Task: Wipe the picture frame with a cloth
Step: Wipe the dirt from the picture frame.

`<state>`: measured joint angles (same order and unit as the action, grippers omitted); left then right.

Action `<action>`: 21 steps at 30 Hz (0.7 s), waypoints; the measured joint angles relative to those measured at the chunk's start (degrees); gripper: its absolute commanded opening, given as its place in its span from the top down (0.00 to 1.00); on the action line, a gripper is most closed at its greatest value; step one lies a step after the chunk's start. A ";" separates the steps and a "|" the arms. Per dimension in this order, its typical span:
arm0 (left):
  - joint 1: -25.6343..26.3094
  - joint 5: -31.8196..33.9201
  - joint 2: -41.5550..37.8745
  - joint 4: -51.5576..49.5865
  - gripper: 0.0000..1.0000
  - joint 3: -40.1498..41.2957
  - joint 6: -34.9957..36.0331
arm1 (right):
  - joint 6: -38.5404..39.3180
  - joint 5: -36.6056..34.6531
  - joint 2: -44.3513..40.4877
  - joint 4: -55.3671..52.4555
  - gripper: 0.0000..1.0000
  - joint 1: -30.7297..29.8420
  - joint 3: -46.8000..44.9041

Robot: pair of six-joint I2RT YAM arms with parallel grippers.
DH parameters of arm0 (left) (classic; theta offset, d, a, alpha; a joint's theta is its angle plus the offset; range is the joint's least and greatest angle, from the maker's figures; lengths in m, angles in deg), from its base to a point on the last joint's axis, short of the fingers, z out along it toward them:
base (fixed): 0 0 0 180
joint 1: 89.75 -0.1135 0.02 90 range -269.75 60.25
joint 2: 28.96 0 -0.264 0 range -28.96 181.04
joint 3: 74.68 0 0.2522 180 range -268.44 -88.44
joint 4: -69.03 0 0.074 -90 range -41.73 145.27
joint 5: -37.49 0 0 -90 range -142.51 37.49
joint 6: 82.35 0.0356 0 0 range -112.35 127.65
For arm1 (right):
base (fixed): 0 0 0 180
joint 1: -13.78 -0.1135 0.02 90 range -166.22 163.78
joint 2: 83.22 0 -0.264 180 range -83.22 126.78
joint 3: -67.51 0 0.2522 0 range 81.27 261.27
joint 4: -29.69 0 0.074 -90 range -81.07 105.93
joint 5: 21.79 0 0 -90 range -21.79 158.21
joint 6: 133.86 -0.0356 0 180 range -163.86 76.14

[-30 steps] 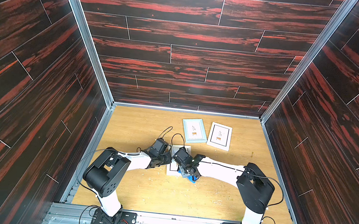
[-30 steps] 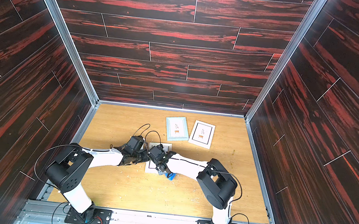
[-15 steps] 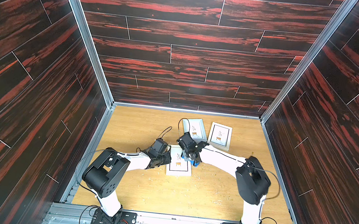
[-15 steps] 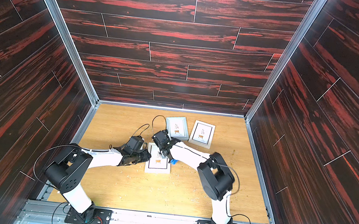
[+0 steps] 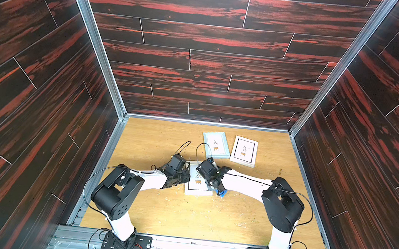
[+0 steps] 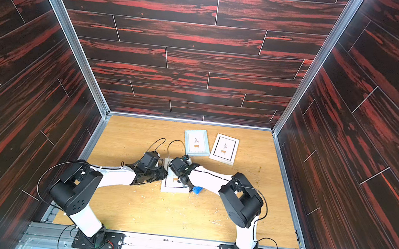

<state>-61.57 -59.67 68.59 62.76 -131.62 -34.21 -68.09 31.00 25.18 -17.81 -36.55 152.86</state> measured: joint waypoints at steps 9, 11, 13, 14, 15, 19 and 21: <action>0.00 -0.02 -0.11 0.70 0.72 0.39 -0.02 | 1.07 7.91 -3.28 3.37 1.00 -6.25 1.27; 0.00 -0.02 -0.13 0.96 0.72 0.57 -0.13 | 0.39 7.87 -1.77 3.26 1.00 -6.80 1.36; 0.00 -0.02 -0.17 1.14 0.72 0.68 -0.17 | -0.68 6.45 0.52 2.38 1.00 -6.29 1.57; 0.00 -0.02 -0.17 1.18 0.72 0.70 -0.20 | -1.33 5.46 1.99 1.75 1.00 -5.73 1.62; 0.07 0.02 -0.17 1.25 0.72 0.70 -0.46 | -1.70 4.68 2.43 1.81 1.00 -5.46 1.70; 1.05 1.66 -0.17 0.76 0.71 0.48 -1.36 | -1.86 5.42 1.66 2.19 1.00 -4.50 1.49; 1.31 2.12 -0.20 0.85 0.71 0.59 -2.01 | -1.95 7.93 1.16 2.56 1.00 -4.35 1.40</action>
<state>-60.25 -57.55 68.40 63.61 -131.03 -36.22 -70.04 38.93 26.33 -15.25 -40.89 154.26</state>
